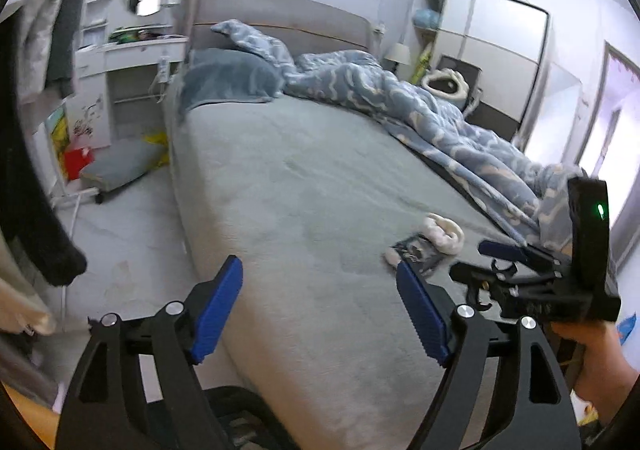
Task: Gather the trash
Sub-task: 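Move both tools back over the bed toward the remaining items, then grasp the black curved plastic piece with the left tool while the right tool grasps the white sock, then carry the black piece and white sock to the green bin and release both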
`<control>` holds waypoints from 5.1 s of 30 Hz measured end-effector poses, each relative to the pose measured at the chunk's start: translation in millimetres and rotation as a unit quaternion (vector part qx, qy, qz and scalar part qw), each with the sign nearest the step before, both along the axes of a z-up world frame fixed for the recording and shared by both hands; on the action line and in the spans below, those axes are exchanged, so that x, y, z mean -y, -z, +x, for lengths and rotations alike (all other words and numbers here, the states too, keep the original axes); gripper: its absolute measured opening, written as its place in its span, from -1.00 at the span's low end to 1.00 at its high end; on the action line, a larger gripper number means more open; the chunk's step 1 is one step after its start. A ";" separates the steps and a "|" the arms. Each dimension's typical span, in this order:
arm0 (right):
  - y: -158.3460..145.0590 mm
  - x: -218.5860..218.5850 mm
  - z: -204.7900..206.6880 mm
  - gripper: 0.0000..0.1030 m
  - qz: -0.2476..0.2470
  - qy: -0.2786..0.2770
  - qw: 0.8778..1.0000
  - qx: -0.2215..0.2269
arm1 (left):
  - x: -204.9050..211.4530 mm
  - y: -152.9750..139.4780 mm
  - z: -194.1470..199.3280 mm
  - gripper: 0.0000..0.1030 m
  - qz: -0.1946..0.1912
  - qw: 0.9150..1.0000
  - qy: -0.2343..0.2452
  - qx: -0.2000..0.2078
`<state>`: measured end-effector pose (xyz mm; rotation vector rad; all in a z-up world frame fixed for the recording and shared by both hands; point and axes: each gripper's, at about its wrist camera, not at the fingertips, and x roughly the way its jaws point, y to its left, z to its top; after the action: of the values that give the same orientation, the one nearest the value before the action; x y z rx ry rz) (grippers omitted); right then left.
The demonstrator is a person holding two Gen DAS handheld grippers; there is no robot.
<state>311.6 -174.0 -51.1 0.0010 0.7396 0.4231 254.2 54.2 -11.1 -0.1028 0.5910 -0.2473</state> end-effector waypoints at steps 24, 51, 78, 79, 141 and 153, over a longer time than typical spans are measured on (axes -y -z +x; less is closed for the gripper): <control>-1.9 68.8 61.5 0.69 0.007 0.019 0.998 -0.059 | 127.0 43.7 33.5 0.67 0.009 0.980 0.190 -0.051; 18.6 66.1 97.6 0.69 -0.066 -0.013 0.992 -0.110 | 207.6 93.7 63.2 0.10 0.031 0.970 0.204 -0.126; 36.6 67.5 123.8 0.53 -0.019 0.004 0.988 -0.151 | 192.4 101.7 84.2 -0.56 0.006 0.967 0.209 -0.142; 37.6 67.2 124.0 0.51 -0.018 0.004 0.988 -0.153 | 190.4 100.6 83.4 -0.56 0.007 0.968 0.210 -0.140; 13.3 -101.6 -74.8 -0.08 -0.009 -0.078 0.996 -0.039 | -52.4 68.8 -68.9 -0.56 0.013 0.992 -0.028 -0.126; 18.5 -165.5 -94.5 -0.08 -0.023 -0.133 0.990 -0.038 | -111.1 107.9 -74.2 -0.55 0.014 0.980 -0.075 -0.185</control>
<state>217.1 -8.5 -69.6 -0.1264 0.8276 0.6624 180.1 165.4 -119.1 -0.1667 0.9517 -0.0721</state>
